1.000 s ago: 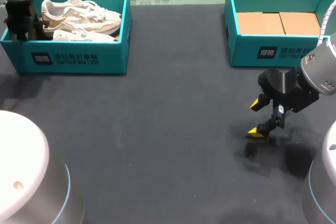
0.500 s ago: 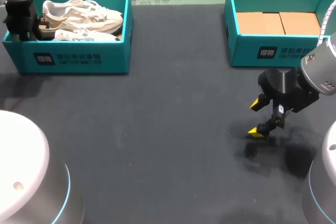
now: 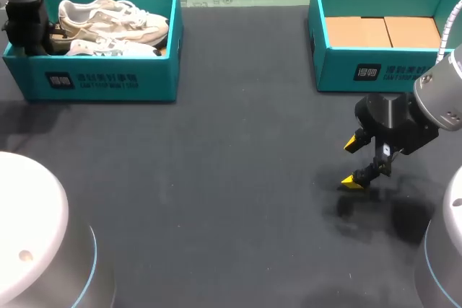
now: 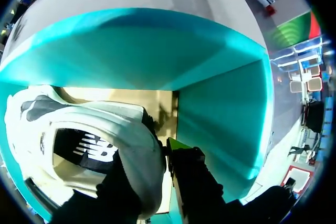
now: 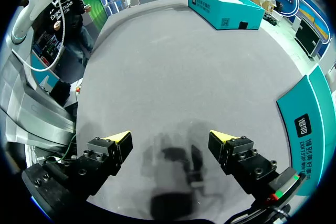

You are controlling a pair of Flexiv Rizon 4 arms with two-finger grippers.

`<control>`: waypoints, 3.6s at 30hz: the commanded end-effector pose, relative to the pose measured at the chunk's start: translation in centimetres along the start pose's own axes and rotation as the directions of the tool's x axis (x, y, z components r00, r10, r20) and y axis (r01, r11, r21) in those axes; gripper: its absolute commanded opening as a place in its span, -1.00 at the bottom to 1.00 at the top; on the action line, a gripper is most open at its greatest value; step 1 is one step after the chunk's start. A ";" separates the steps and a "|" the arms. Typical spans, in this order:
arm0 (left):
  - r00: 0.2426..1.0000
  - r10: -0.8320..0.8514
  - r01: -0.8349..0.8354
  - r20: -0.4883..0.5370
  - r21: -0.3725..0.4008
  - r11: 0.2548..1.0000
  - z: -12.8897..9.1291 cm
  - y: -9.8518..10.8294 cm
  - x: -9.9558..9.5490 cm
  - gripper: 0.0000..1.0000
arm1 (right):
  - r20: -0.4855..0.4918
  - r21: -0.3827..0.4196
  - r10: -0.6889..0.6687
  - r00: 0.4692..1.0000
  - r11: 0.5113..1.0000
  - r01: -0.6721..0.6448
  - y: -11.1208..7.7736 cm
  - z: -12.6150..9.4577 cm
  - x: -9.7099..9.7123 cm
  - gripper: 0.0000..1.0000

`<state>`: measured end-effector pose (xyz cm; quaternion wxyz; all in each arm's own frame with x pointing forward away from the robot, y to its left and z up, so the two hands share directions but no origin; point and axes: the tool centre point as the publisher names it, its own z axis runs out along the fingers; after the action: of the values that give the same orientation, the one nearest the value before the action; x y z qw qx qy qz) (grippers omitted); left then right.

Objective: Take the shoe out of the shoebox, open the shoe tongue, remove and reinsert the insole, then place the shoe into the shoebox

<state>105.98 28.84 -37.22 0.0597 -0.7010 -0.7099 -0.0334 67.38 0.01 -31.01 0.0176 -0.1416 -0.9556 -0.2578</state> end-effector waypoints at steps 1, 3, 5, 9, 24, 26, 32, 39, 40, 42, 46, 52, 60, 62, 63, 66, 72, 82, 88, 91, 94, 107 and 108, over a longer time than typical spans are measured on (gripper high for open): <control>1.000 -0.003 0.003 0.006 0.000 1.000 -0.5 0.0 0.5 -1.00 | 0.002 0.001 0.000 1.000 1.000 0.000 0.0 0.0 0.1 1.00; 1.000 -0.008 0.008 0.011 -0.001 1.000 -1.0 0.1 0.6 -1.00 | 0.002 0.001 0.000 1.000 1.000 0.000 0.0 0.0 0.1 1.00; 1.000 -0.014 0.014 0.020 -0.001 1.000 -1.4 0.1 0.7 -1.00 | 0.002 0.001 0.000 1.000 1.000 0.000 0.0 0.0 0.1 1.00; 0.999 -0.022 0.022 0.026 -0.003 1.000 -2.1 0.2 0.8 -1.00 | 0.002 0.001 0.000 1.000 1.000 0.000 0.0 0.0 0.1 1.00; 0.997 -0.067 0.069 0.047 -0.044 0.997 -7.3 1.3 1.1 -1.00 | 0.002 0.001 0.000 1.000 1.000 0.000 0.0 0.0 0.1 1.00; 0.996 -0.073 0.076 0.050 -0.055 0.996 -8.4 1.5 1.3 -1.00 | 0.002 0.001 0.000 1.000 1.000 0.000 0.0 0.0 0.1 1.00; 0.996 -0.071 0.075 0.049 -0.078 0.994 -11.3 1.7 1.5 -1.00 | 0.002 0.001 0.000 1.000 1.000 0.000 0.0 0.0 0.1 1.00; 0.997 -0.068 0.072 0.039 -0.098 0.993 -14.7 1.9 2.1 -1.00 | 0.002 0.001 0.000 1.000 1.000 0.000 0.0 0.0 0.1 1.00; 0.997 -0.068 0.072 0.038 -0.099 0.992 -15.1 1.9 2.2 -1.00 | 0.002 0.001 0.000 1.000 1.000 0.000 0.0 0.0 0.1 1.00; 0.997 -0.068 0.071 0.033 -0.102 0.992 -15.9 2.0 2.4 -1.00 | 0.002 0.001 0.000 1.000 1.000 0.000 0.0 0.0 0.1 1.00; 0.998 -0.066 0.068 0.019 -0.113 0.991 -17.3 2.0 2.7 -1.00 | 0.002 0.001 0.000 1.000 1.000 0.000 0.0 0.0 0.1 1.00; 0.999 -0.054 0.053 -0.003 -0.127 0.990 -19.1 0.9 2.6 -1.00 | 0.002 0.001 0.000 1.000 1.000 0.000 0.0 0.0 0.1 1.00; 0.999 -0.045 0.042 -0.017 -0.140 0.989 -21.9 -4.4 1.1 -1.00 | 0.002 0.001 0.000 1.000 1.000 0.000 0.0 0.0 0.1 1.00; 0.998 -0.053 0.050 -0.021 -0.140 0.989 -22.4 -6.0 0.5 -1.00 | 0.002 0.001 0.000 1.000 1.000 0.000 0.0 0.0 0.1 1.00; 0.998 -0.054 0.050 -0.022 -0.139 0.989 -22.6 -6.8 0.2 -1.00 | 0.002 0.001 0.000 1.000 1.000 0.000 0.0 0.0 0.1 1.00; 0.998 -0.056 0.050 -0.037 -0.138 0.989 -23.1 -9.2 -0.8 -1.00 | 0.002 0.001 0.000 1.000 1.000 0.000 0.0 0.0 0.1 1.00; 0.997 -0.045 0.035 -0.062 -0.147 0.988 -23.8 -14.4 -3.2 -1.00 | 0.002 0.001 0.000 1.000 1.000 0.000 0.0 0.0 0.1 1.00; 0.997 -0.029 0.019 -0.074 -0.135 0.991 -23.6 -22.4 -8.6 -1.00 | 0.002 0.001 0.000 1.000 1.000 0.000 0.0 0.0 0.1 1.00; 0.998 -0.023 0.015 -0.062 -0.121 0.992 -23.7 -23.7 -9.5 -1.00 | 0.002 0.001 0.000 1.000 1.000 0.000 0.0 0.0 0.1 1.00; 0.998 -0.023 0.015 -0.062 -0.121 0.992 -23.7 -23.7 -9.5 -1.00 | 0.002 0.001 0.000 1.000 1.000 0.000 0.0 0.0 0.1 1.00; 0.998 -0.023 0.015 -0.062 -0.121 0.992 -23.7 -23.7 -9.5 -1.00 | 0.002 0.001 0.000 1.000 1.000 0.000 0.0 0.0 0.1 1.00; 0.982 0.035 -0.058 -0.187 -0.120 0.991 -21.2 -31.3 -16.0 -1.00 | 0.002 0.001 0.000 1.000 1.000 0.000 0.0 0.0 0.1 1.00; 0.980 0.038 -0.064 -0.193 -0.126 0.990 -20.8 -31.5 -16.5 -1.00 | 0.002 0.001 0.000 1.000 1.000 0.000 0.0 0.0 0.1 1.00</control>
<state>76.25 10.69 -16.37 0.1008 -0.7147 -0.6852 -0.0977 67.38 0.02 -31.01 0.0175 -0.1415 -0.9556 -0.2578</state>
